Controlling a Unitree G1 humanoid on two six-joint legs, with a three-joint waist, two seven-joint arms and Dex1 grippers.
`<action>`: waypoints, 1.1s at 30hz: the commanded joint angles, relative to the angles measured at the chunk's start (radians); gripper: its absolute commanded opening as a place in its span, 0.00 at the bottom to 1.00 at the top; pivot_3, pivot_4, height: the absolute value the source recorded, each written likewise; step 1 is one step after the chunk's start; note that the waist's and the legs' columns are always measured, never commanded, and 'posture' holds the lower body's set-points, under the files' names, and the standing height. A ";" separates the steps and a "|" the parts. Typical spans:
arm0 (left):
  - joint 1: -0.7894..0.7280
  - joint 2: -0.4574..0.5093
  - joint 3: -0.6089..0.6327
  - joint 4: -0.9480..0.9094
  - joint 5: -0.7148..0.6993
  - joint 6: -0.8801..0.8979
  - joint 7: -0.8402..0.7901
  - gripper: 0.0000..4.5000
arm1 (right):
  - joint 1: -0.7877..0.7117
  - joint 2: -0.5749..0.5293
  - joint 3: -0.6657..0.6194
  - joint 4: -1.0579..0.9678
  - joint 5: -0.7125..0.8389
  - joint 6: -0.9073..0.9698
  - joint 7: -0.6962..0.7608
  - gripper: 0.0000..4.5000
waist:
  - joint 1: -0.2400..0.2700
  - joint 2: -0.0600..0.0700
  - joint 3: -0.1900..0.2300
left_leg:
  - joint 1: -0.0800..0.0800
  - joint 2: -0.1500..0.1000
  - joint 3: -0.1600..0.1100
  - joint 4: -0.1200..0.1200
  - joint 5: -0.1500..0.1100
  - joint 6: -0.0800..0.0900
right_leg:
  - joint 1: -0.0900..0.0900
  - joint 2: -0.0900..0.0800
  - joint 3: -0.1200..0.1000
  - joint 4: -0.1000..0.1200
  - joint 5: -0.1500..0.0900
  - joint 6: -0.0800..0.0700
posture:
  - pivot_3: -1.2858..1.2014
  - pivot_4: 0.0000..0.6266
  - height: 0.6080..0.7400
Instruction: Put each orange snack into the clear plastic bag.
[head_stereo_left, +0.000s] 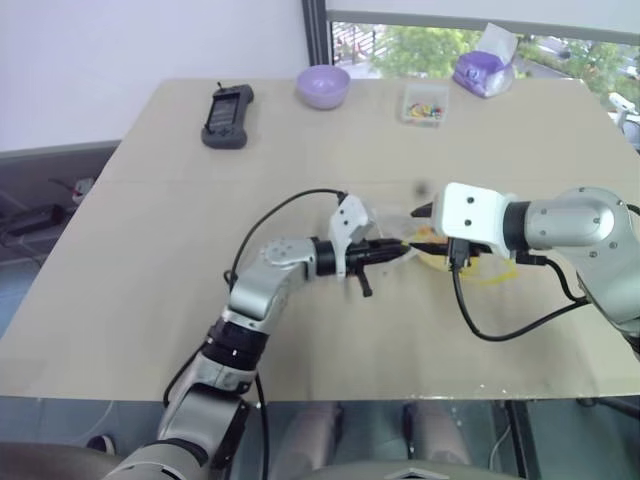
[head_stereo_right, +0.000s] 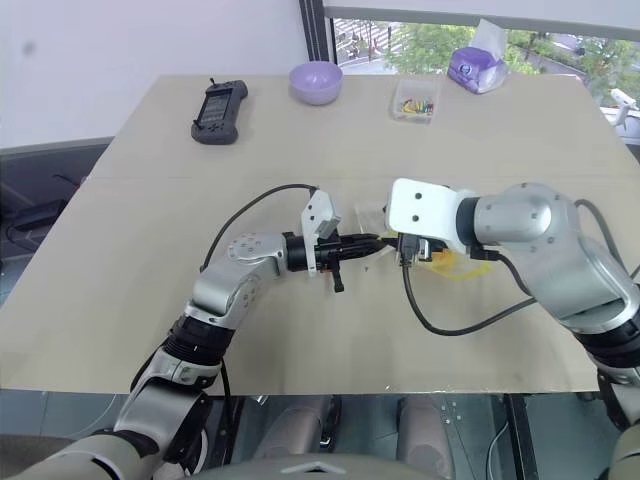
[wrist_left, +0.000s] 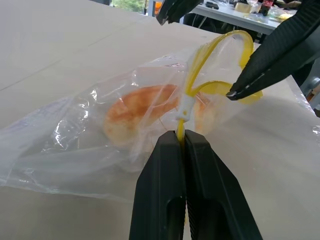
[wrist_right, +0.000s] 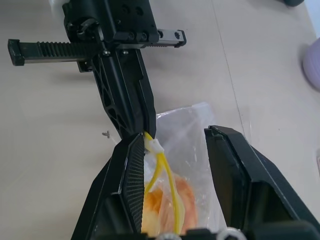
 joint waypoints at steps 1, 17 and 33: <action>-0.018 0.002 0.012 -0.051 -0.017 -0.032 -0.017 0.00 | -0.002 0.009 0.006 -0.003 -0.027 -0.023 -0.010 0.47 | 0.000 0.000 0.000 | 0.000 0.000 0.000 0.000 0.000 0.000 | 0.000 0.000 0.000 0.000 0.000 0.000 | 0.52 0.24 1.00; -0.004 0.020 0.006 -0.053 -0.008 -0.090 -0.041 0.00 | 0.013 0.010 0.021 0.023 -0.052 -0.076 0.036 0.36 | 0.000 0.000 0.000 | 0.000 0.000 0.000 0.000 0.000 0.000 | 0.000 0.000 0.000 0.000 0.000 0.000 | 0.52 0.24 1.00; 0.002 0.024 0.003 -0.060 -0.010 -0.088 -0.038 0.00 | 0.008 0.038 0.024 0.058 -0.104 -0.100 0.034 0.01 | 0.000 0.000 0.000 | 0.000 0.000 0.000 0.000 0.000 0.000 | 0.000 0.000 0.000 0.000 0.000 0.000 | 0.52 0.24 1.00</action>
